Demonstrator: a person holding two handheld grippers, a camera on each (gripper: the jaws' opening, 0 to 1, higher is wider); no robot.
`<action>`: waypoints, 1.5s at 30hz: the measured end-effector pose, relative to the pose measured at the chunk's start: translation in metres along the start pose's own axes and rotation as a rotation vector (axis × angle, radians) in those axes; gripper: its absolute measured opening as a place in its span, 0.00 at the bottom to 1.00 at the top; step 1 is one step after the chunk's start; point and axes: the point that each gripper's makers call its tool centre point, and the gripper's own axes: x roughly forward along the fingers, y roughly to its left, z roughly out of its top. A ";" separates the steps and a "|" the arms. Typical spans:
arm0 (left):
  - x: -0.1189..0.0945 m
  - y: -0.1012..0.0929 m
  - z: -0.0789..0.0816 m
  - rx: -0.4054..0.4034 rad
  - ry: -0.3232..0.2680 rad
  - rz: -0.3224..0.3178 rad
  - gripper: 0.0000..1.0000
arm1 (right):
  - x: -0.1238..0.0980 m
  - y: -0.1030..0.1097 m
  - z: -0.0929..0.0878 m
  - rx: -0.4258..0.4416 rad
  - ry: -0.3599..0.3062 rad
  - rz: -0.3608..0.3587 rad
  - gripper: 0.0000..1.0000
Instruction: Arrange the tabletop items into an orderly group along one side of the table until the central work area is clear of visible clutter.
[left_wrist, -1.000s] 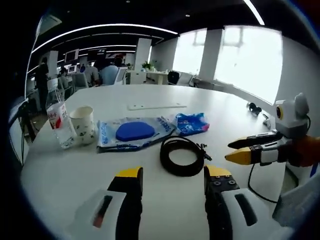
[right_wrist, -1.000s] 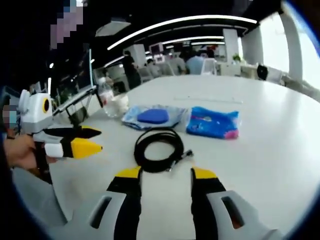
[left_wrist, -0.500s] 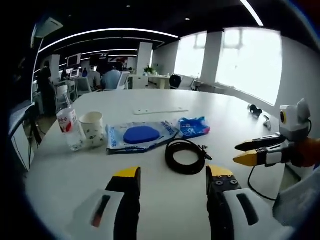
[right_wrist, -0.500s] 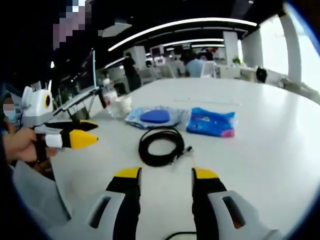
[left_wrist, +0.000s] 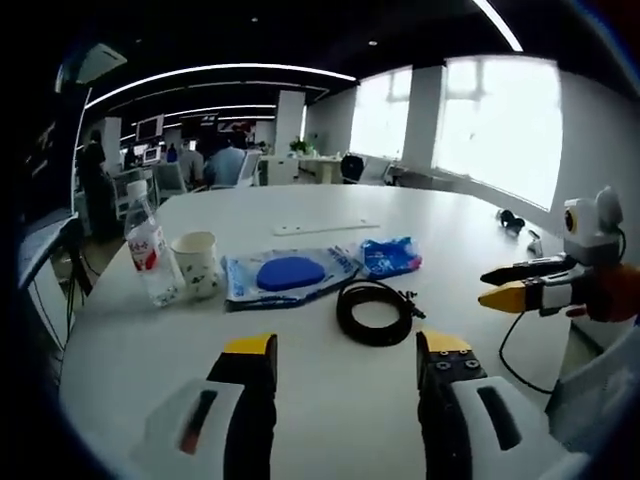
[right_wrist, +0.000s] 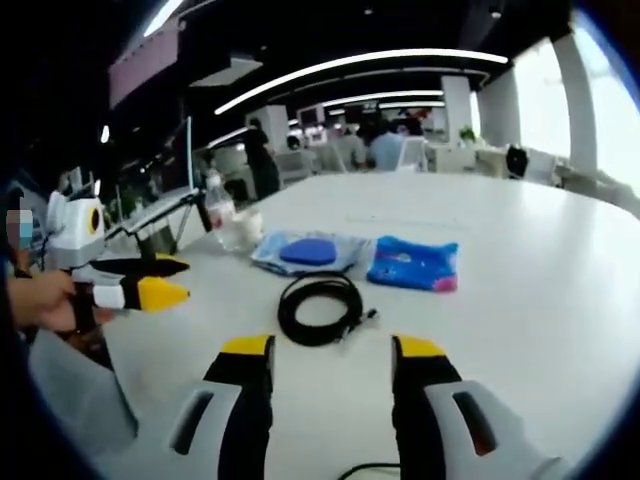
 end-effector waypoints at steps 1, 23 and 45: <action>-0.001 0.000 0.001 -0.001 -0.003 0.001 0.54 | -0.002 0.000 -0.001 0.009 0.001 -0.002 0.45; -0.020 0.004 0.000 -0.002 -0.017 0.014 0.60 | -0.015 0.011 -0.003 0.011 -0.015 0.001 0.54; -0.042 -0.001 0.000 -0.021 -0.039 0.020 0.62 | -0.032 0.025 -0.012 -0.011 -0.016 0.001 0.66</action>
